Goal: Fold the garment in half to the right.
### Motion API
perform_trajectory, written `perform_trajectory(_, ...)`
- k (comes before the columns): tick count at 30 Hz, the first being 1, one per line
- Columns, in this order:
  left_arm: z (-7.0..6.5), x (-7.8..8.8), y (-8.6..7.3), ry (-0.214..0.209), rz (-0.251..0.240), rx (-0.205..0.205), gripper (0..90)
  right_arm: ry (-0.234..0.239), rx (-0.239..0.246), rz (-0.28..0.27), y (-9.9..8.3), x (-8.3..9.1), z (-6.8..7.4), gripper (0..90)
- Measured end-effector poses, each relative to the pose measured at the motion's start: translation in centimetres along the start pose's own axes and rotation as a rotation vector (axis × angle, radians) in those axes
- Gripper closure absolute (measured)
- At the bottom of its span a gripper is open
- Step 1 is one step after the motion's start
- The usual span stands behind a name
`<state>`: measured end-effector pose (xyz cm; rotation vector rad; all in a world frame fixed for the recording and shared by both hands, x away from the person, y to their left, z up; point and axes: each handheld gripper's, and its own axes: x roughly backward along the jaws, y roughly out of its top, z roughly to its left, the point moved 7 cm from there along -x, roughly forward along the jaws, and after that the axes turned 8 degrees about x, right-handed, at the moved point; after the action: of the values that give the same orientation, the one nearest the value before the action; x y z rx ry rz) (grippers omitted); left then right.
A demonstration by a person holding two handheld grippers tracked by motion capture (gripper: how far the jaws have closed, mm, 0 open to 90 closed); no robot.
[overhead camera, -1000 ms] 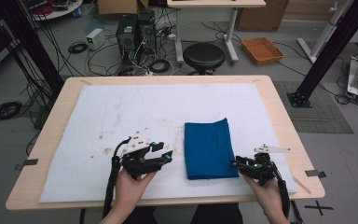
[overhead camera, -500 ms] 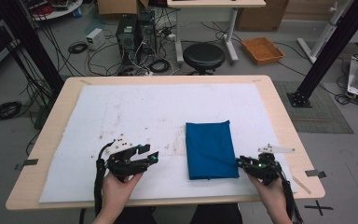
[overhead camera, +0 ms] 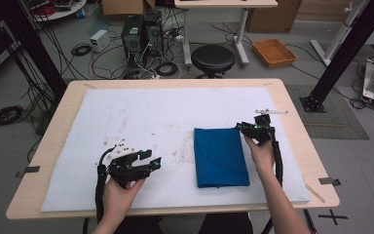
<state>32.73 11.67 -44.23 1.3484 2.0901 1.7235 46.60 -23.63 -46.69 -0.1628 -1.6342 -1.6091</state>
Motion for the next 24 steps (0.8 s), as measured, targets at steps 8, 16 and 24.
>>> perform_trajectory(8,2.3,0.5,0.1,0.036,-0.016,0.034,45.7,-0.078,0.106,0.02,-0.3,-1.7,-1.2,90.0)
perform_trajectory(16,3.7,1.0,0.5,0.028,-0.042,0.032,45.7,-0.116,0.131,-0.012,-0.3,-0.2,-1.4,65.9)
perform_trajectory(24,5.8,1.4,2.3,0.127,-0.069,-0.068,43.0,-0.062,0.139,-0.111,-1.1,5.7,-0.7,45.0)
